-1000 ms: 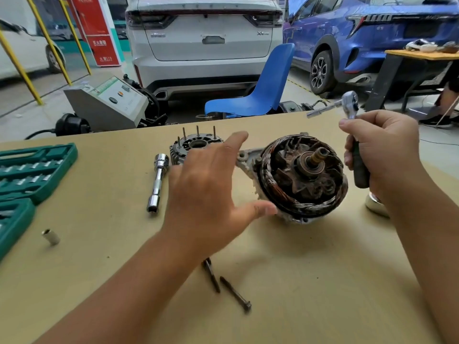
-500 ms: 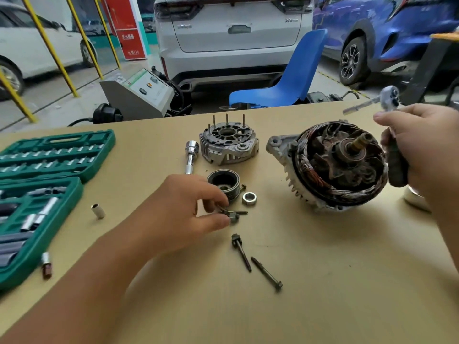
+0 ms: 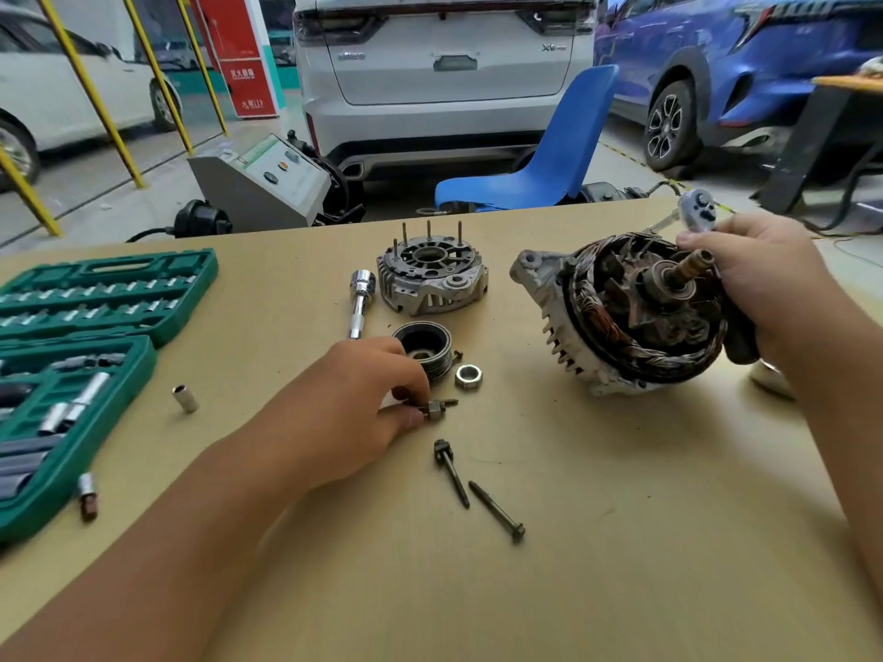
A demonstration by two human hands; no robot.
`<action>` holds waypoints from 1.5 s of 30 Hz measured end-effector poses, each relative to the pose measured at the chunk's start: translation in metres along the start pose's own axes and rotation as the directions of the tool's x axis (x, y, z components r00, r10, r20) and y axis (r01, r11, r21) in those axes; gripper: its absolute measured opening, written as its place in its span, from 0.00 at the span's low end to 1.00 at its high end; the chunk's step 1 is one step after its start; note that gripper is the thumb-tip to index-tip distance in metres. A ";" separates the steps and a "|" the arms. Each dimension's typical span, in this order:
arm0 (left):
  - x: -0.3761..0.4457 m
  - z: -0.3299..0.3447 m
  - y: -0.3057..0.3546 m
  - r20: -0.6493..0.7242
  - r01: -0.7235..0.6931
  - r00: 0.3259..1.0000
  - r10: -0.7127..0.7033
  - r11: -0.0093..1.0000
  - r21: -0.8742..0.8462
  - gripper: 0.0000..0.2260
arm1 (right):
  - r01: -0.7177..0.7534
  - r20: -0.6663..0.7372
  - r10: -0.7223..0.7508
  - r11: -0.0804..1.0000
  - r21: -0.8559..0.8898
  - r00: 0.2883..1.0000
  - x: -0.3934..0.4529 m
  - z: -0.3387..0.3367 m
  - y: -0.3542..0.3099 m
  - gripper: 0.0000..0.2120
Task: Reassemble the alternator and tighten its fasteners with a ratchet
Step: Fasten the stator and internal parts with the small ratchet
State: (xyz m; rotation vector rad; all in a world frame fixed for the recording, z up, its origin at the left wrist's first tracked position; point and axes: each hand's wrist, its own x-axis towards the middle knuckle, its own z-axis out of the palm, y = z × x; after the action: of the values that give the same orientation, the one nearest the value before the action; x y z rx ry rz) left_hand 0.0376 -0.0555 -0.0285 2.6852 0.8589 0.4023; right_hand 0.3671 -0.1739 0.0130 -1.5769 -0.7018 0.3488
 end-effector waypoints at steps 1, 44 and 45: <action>0.000 -0.001 -0.002 0.008 0.003 1.000 -0.004 1.000 0.005 0.06 | -0.001 0.002 0.001 1.000 0.001 1.000 0.000 0.000 0.000 0.10; -0.004 -0.002 0.006 0.173 -0.179 0.965 0.198 0.976 -0.120 0.08 | 0.083 0.059 -0.087 0.994 0.067 0.994 0.005 0.000 -0.001 0.07; -0.004 -0.002 0.005 0.142 -0.188 0.968 0.206 0.974 -0.128 0.07 | 0.084 0.058 -0.088 0.994 0.066 0.994 0.005 0.000 -0.001 0.07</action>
State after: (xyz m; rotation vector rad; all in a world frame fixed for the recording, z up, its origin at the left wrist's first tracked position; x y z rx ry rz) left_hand 0.0367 -0.0617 -0.0256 2.6617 0.5107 0.2719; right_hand 0.3706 -0.1704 0.0148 -1.4764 -0.7959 0.3533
